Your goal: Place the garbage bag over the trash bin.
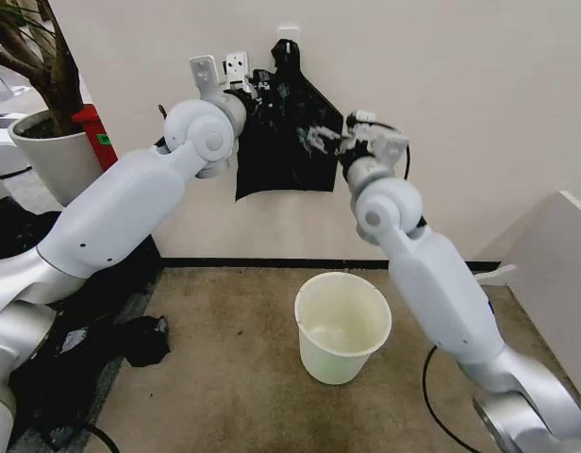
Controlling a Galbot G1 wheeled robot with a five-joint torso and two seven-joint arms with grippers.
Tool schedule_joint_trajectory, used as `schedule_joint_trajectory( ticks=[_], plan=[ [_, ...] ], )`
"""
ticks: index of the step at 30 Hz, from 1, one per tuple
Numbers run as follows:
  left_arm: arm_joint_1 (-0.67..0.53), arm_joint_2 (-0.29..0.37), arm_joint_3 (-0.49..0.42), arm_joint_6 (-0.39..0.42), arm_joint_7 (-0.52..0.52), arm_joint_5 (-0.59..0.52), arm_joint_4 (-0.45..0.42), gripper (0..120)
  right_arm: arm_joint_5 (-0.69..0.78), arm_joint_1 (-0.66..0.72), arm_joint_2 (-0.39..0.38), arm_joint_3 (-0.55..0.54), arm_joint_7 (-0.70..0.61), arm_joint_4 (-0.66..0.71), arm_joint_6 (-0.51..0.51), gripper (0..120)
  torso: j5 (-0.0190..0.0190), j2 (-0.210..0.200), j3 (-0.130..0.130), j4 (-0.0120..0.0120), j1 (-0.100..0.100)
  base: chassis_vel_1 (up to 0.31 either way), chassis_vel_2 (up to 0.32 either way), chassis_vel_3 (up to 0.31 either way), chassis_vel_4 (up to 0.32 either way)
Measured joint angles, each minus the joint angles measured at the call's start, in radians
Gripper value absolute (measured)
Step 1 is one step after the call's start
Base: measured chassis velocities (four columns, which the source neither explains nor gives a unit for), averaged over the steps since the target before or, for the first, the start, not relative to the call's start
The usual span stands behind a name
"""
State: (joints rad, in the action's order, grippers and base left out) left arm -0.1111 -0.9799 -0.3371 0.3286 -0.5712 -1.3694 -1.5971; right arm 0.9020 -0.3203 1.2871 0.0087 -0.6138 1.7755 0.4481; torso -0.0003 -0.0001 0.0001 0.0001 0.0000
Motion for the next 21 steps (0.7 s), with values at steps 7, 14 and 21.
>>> schedule_joint_trajectory(
  ticks=[7, 14, 21],
  plan=[
    [0.001, 0.002, 0.002, -0.006, -0.001, -0.003, 0.001, 0, -0.017, 0.042, 0.046, -0.047, -0.031, -0.017, 0.027, 100, 0.0000, 0.000, 0.000, 0.0000, 0.000, 0.000, 0.000, 0.000, 0.000],
    [0.003, 0.002, 0.007, -0.007, -0.004, -0.010, -0.011, 0, -0.104, 0.070, 0.110, -0.094, -0.030, -0.105, 0.042, 100, 0.0000, 0.000, 0.000, -0.0001, 0.000, 0.000, 0.000, 0.000, 0.000],
    [0.005, 0.017, 0.026, -0.008, -0.004, -0.024, -0.034, 0, -0.265, 0.105, 0.162, -0.111, 0.020, -0.237, 0.041, 100, 0.0003, 0.000, 0.000, -0.0001, 0.000, 0.000, 0.000, 0.000, 0.000]
  ],
)
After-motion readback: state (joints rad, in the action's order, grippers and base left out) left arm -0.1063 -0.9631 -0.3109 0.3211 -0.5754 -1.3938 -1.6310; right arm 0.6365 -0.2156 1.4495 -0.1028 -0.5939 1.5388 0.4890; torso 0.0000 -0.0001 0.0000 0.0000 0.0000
